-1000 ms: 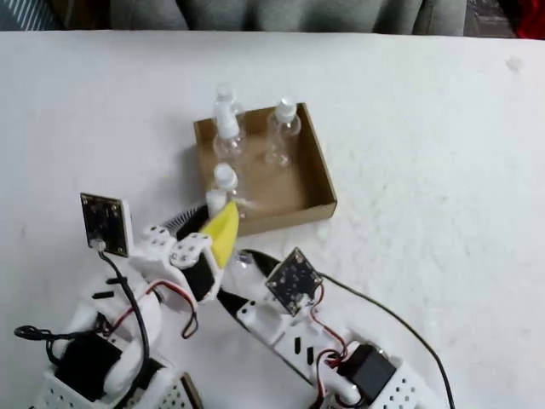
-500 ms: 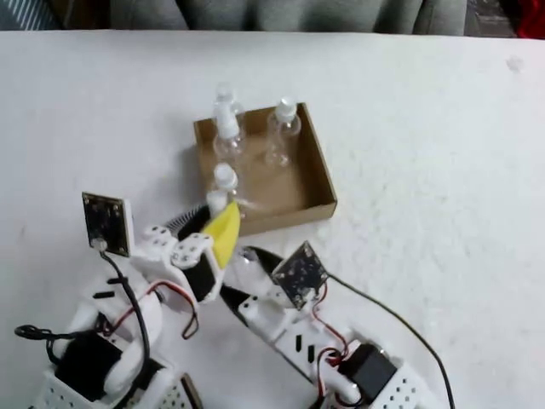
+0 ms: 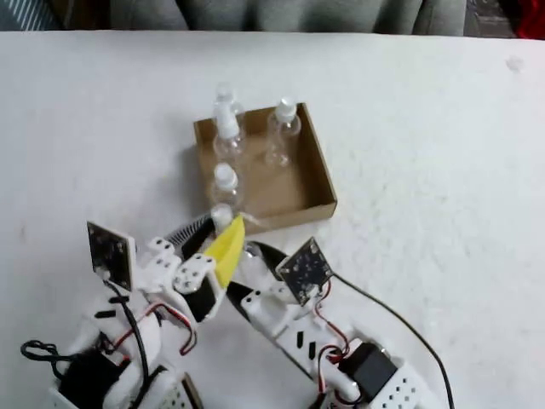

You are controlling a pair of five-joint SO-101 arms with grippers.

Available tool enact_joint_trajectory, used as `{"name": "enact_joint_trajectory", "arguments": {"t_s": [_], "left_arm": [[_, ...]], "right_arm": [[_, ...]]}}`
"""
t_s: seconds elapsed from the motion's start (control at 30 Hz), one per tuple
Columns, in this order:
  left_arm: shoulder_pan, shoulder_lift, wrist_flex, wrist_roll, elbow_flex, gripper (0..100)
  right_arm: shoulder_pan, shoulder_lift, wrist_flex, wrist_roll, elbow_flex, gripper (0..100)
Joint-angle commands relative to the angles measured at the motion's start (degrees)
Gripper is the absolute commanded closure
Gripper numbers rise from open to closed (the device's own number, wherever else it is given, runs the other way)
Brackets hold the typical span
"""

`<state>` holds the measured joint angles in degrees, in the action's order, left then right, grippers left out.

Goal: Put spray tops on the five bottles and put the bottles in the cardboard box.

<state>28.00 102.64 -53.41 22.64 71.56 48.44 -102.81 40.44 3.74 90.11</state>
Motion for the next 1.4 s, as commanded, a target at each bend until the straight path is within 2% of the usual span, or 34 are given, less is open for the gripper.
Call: {"name": "enact_joint_trajectory", "arguments": {"t_s": [0.0, 0.2, 0.27, 0.43, 0.57, 0.73, 0.9, 1.13, 1.23, 1.37], "left_arm": [[1.36, 1.71, 3.25, -0.97, 0.62, 98], [1.36, 1.71, 3.16, -0.97, 0.62, 97], [1.19, 1.71, 3.08, -0.88, 0.62, 92], [1.01, 1.80, 0.70, -0.79, 0.35, 73], [1.01, 1.89, 0.44, -0.70, 0.26, 65], [0.92, 1.98, -0.09, -0.70, -1.05, 65], [0.66, 1.98, -5.01, -0.70, -6.07, 65], [-10.86, 1.80, -3.60, 0.00, -9.14, 65], [-13.93, 1.71, -1.76, 3.69, -9.14, 65], [-17.10, 1.63, 0.35, 5.01, -9.14, 65]], "right_arm": [[-1.54, -0.57, -0.84, 0.00, -3.34, 98.3], [-1.54, -0.57, -0.75, 0.00, -3.34, 98.3], [-1.54, -0.57, -0.66, 0.00, -3.34, 98.3], [-1.54, -0.57, -0.57, 0.00, -3.34, 98.3], [-1.54, -0.57, -0.57, 0.00, -3.34, 98.3], [-1.63, -0.57, -0.66, 0.00, -3.34, 98.3], [-1.63, -0.57, -0.75, 0.00, -3.34, 98.3], [-1.63, -0.57, -0.75, -0.09, -3.34, 98.3], [-1.63, -0.57, -0.66, -0.09, -3.43, 98.3], [-1.63, -0.57, 0.22, -0.09, -4.04, 98.3]]}}
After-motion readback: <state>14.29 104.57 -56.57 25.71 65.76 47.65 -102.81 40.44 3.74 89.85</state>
